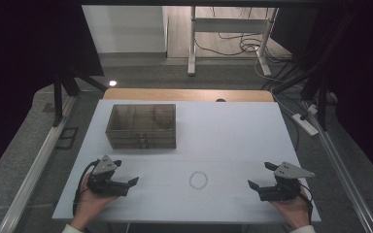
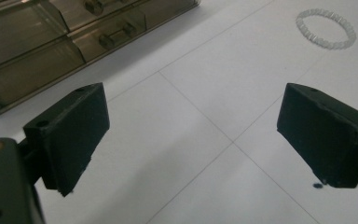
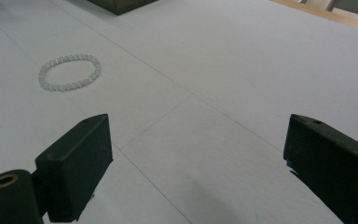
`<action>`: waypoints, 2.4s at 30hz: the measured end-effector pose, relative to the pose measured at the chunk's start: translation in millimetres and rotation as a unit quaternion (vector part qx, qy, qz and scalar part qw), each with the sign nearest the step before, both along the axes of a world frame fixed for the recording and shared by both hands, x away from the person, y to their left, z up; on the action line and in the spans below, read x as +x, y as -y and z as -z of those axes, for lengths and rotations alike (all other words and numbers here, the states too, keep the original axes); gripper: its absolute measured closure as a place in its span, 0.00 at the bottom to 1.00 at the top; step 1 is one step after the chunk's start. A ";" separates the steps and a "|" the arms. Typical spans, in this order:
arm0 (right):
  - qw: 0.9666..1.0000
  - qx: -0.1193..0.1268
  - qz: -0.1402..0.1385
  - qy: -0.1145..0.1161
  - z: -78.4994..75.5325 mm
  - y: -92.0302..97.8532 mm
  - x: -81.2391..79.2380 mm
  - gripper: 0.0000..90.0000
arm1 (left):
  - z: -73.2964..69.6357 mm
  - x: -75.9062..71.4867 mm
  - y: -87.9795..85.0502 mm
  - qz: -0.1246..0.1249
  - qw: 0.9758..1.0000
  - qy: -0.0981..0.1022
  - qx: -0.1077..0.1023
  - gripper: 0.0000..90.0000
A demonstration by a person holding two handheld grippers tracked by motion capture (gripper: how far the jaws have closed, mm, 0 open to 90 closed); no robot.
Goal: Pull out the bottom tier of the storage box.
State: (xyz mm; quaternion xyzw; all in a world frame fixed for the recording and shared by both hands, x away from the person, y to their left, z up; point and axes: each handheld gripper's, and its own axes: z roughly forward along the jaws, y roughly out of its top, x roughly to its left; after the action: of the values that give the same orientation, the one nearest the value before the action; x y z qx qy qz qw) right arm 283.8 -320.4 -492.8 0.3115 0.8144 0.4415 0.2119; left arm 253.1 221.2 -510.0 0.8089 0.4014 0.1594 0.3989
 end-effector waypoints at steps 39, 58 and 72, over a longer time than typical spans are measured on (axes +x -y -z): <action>1.000 0.006 0.007 -0.014 6.7 0.4 9.9 0.09 | -10.1 -8.4 -6.6 -0.010 1.000 0.015 -0.006 0.10; 1.000 0.010 0.005 -0.024 9.2 0.1 11.0 0.09 | -16.8 -4.4 -0.3 0.031 0.998 0.039 0.032 0.09; 1.000 0.006 0.007 -0.024 11.4 -1.1 11.1 0.09 | -21.7 2.5 11.7 0.051 0.990 0.075 0.108 0.10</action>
State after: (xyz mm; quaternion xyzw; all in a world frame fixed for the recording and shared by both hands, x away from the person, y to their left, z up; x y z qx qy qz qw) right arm 294.9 -319.4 -504.2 0.3293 0.8145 0.4367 0.1937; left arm 255.7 209.5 -488.4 0.8526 0.3093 0.2412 0.3454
